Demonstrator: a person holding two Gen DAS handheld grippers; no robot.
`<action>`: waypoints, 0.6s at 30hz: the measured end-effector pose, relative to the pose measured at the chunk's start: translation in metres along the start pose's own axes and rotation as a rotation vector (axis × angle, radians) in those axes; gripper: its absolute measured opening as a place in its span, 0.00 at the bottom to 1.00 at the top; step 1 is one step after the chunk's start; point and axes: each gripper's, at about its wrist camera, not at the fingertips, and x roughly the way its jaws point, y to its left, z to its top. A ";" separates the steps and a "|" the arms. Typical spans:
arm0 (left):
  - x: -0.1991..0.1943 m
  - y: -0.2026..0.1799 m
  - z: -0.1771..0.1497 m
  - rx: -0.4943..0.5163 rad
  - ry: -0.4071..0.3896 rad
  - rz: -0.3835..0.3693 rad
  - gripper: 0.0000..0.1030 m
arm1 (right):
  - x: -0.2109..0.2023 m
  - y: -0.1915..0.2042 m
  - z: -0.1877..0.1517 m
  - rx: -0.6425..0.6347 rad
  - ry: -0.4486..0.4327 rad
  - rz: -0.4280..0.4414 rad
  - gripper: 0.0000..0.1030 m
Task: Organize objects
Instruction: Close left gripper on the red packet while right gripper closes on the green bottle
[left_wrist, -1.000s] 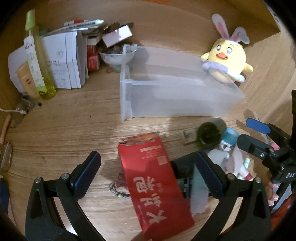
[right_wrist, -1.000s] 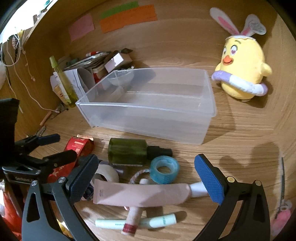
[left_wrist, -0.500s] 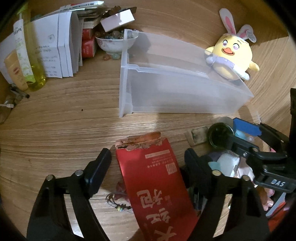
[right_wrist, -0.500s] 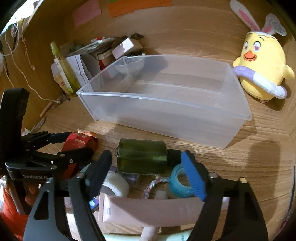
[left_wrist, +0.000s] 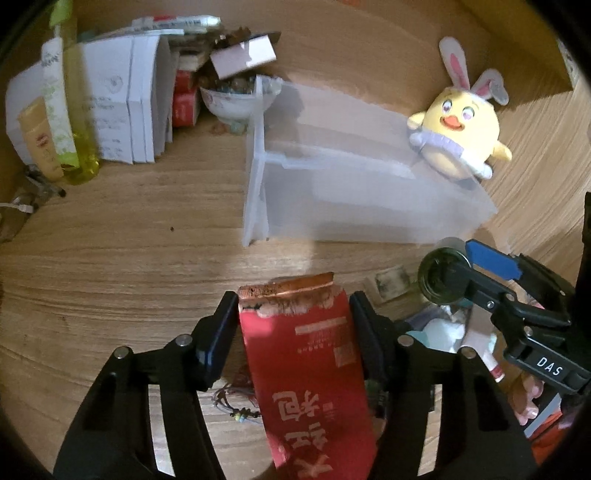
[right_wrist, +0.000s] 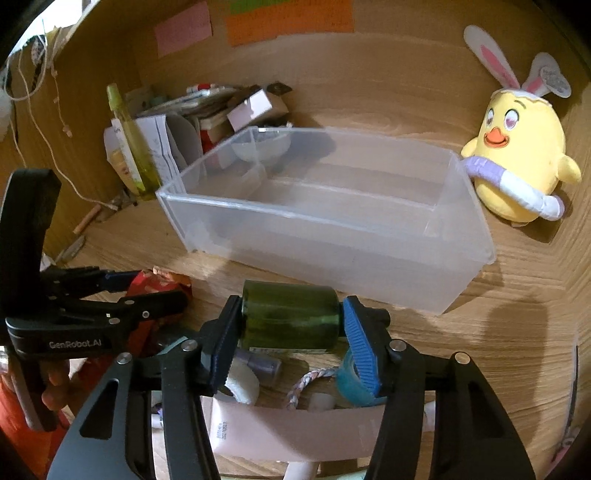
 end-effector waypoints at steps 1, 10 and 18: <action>-0.005 -0.001 0.001 0.002 -0.014 0.001 0.58 | -0.004 0.000 0.001 -0.001 -0.010 0.001 0.50; -0.046 -0.015 0.006 0.022 -0.138 0.021 0.57 | -0.033 0.005 0.009 -0.017 -0.093 -0.006 0.50; -0.080 -0.022 0.017 0.025 -0.237 0.024 0.57 | -0.052 0.001 0.017 -0.015 -0.158 -0.025 0.50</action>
